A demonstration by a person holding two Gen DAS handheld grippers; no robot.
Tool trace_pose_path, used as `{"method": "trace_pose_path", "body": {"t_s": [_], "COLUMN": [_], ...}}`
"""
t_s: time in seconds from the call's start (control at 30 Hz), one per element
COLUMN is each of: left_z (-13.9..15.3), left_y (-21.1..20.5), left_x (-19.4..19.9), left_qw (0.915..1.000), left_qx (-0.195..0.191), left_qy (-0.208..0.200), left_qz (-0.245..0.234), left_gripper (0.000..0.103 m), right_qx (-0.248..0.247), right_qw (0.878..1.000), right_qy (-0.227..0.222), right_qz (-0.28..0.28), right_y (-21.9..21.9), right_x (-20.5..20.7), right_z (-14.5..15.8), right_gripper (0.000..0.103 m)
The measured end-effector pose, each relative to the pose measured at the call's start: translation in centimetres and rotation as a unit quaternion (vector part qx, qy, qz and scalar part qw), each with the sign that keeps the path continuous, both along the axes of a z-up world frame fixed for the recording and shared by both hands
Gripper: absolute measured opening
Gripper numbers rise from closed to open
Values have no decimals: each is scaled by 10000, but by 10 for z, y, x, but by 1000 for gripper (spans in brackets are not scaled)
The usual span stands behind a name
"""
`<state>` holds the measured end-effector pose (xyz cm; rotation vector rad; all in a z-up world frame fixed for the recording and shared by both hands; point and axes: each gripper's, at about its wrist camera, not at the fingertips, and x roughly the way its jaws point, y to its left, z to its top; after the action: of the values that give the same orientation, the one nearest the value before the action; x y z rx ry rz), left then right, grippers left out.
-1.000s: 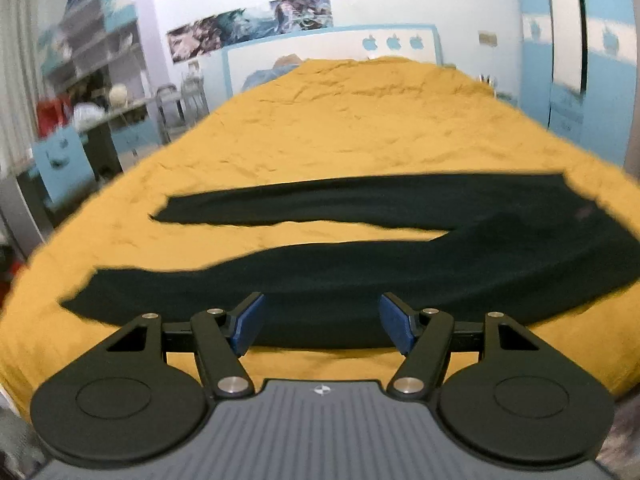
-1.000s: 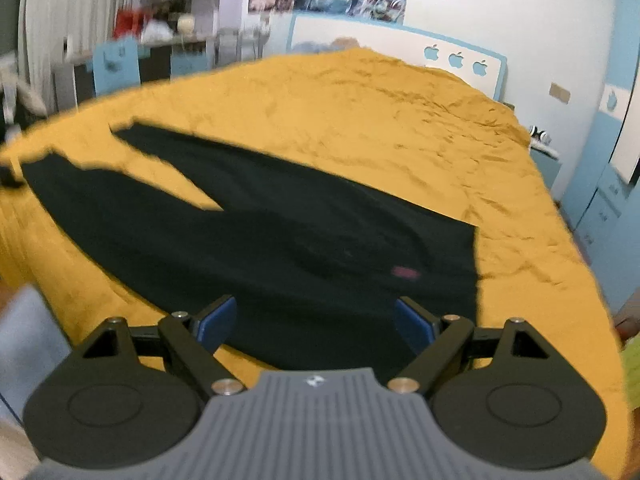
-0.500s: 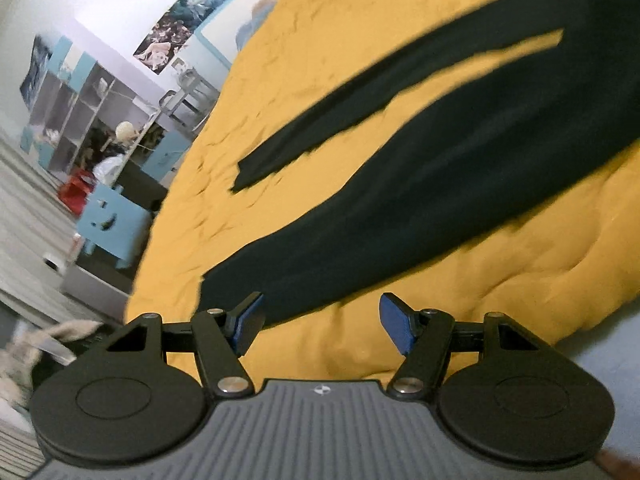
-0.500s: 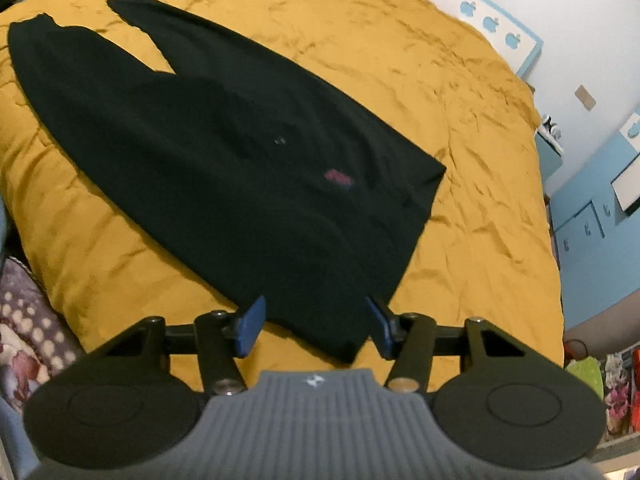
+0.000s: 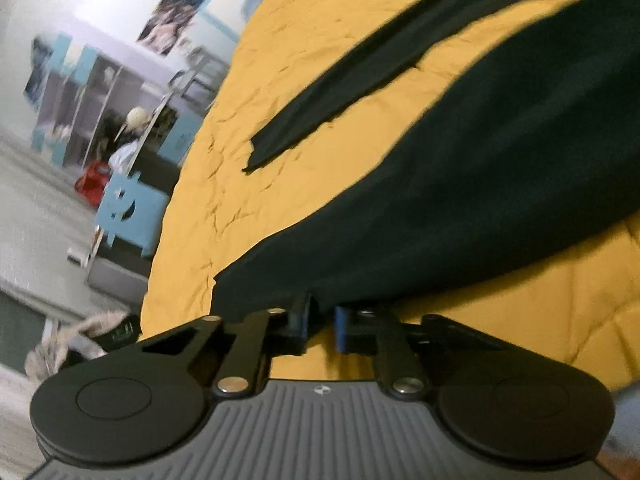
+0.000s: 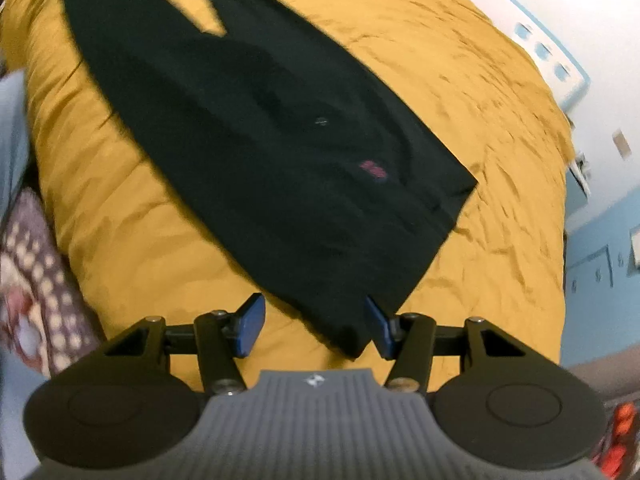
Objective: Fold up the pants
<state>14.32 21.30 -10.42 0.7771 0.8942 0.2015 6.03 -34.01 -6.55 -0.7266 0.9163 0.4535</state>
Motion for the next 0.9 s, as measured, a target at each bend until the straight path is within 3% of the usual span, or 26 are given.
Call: {"method": "trace_pose_path", "body": {"t_s": [0.2,0.27,0.33,0.43,0.67,0.9], "left_z": [28,37,43,53,84,111], "left_y": [11,12,10,10,5,0], "left_x": [5,6,8,13,43,106], "left_qw": [9944,9922,9903,9855,9754,9723], "left_qx": [-740,-862,-929,-1091,-1304,-1143], "left_qy": [-310,-387,-443,-529,-809,-799], "left_qz": [682,819,931,1189,1585,1876], "left_gripper": [4,4,4,3,2,2], "right_qx": [-634,-848,-953,-779,-87,408], "right_qw": [9948,9914,9890,9907,9951,9920], "right_qy": [-126,-106,-131,-292,-857,-1181], "right_qz": [790,994,1126,1074,477,-173], "right_y": [12,13,12,8,-4,-15], "right_x": [-4,-4,-6,-6,18,98], "right_z": [-18,-26,-31,-26,20,62], "right_gripper": [47,37,20,0,0,0]}}
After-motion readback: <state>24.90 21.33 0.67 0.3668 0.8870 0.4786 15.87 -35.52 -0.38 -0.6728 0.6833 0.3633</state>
